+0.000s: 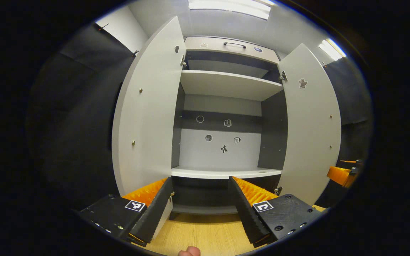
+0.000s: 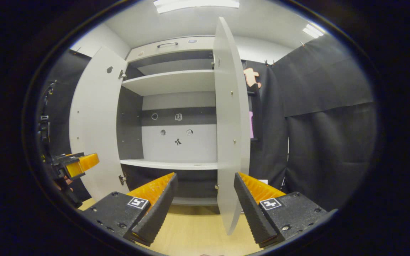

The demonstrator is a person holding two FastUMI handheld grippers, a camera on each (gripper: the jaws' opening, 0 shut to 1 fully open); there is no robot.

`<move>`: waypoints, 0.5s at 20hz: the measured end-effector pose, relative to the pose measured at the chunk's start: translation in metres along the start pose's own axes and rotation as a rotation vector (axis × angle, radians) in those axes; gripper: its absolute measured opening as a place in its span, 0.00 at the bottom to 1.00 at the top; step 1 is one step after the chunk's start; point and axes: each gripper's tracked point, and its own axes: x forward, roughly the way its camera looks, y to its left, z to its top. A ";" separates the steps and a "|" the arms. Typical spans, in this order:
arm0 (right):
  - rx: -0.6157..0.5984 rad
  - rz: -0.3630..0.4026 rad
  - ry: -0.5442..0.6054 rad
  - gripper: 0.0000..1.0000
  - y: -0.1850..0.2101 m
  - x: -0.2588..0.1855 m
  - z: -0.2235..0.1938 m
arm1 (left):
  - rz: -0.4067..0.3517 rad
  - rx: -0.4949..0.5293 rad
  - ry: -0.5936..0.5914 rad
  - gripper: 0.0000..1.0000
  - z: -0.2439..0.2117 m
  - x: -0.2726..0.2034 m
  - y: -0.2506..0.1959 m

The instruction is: Open the right door of the double-door shoe cabinet with the right hand, and open the left door with the left hand.

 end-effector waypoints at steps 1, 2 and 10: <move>0.002 0.002 -0.002 0.99 0.001 0.001 0.000 | -0.003 0.001 -0.003 0.94 0.000 0.000 0.000; 0.001 0.002 -0.003 0.99 0.002 0.000 0.000 | -0.006 0.002 -0.006 0.94 0.001 0.000 -0.001; -0.011 0.008 0.001 0.99 0.010 0.004 -0.002 | -0.017 0.016 -0.013 0.94 0.003 0.002 -0.002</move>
